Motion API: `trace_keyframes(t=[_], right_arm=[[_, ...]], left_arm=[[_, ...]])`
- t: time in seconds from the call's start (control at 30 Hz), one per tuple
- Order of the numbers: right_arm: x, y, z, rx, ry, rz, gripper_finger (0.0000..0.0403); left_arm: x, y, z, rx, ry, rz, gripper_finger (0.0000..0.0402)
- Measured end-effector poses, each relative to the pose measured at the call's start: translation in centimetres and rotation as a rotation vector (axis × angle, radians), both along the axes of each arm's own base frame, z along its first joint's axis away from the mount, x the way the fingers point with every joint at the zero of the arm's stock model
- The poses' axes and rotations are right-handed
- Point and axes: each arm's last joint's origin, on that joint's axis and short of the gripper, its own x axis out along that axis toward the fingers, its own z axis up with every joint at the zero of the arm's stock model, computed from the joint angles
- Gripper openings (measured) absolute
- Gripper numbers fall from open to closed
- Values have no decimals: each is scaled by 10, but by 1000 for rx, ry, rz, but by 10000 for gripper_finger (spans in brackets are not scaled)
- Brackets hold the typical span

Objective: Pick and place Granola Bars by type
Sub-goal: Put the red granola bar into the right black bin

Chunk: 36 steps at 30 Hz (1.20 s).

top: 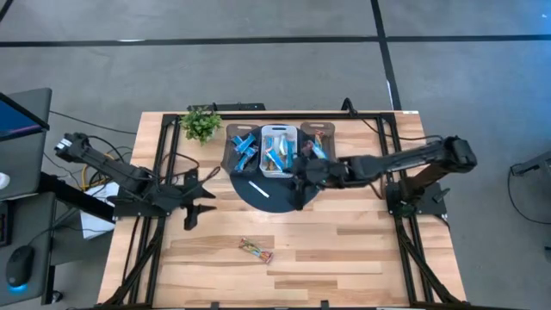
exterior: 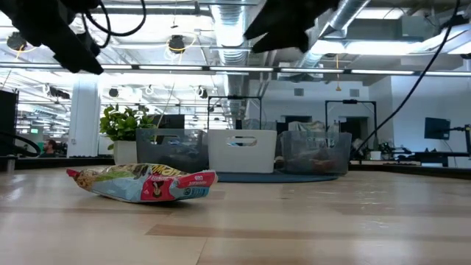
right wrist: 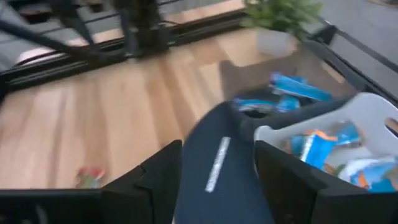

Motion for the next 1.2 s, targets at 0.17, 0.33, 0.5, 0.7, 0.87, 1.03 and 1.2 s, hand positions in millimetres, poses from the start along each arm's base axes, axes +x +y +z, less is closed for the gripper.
trace_keyframes(t=[0.17, 0.33, 0.5, 0.7, 0.87, 1.03, 1.2], right_arm=[[-23, 22, 10, -15, 70, 78, 170], [-46, 34, 15, -31, 158, 101, 151], [-65, 39, 18, -36, 229, 122, 135], [-87, 43, 23, -52, 298, 156, 121], [-105, 43, 28, -81, 344, 147, 118], [-120, 45, 32, -86, 363, 152, 118], [-135, 48, 37, -98, 368, 154, 118]], left_arm=[[26, -14, -13, 30, 31, -86, 167], [61, -29, -35, 3, 53, -165, 167], [90, -42, -63, -35, 96, -244, 167], [121, -61, -80, -90, 156, -349, 167], [147, -78, -92, -44, 206, -414, 167], [168, -86, -105, 1, 286, -385, 167], [186, -89, -108, 99, 341, -298, 167]])
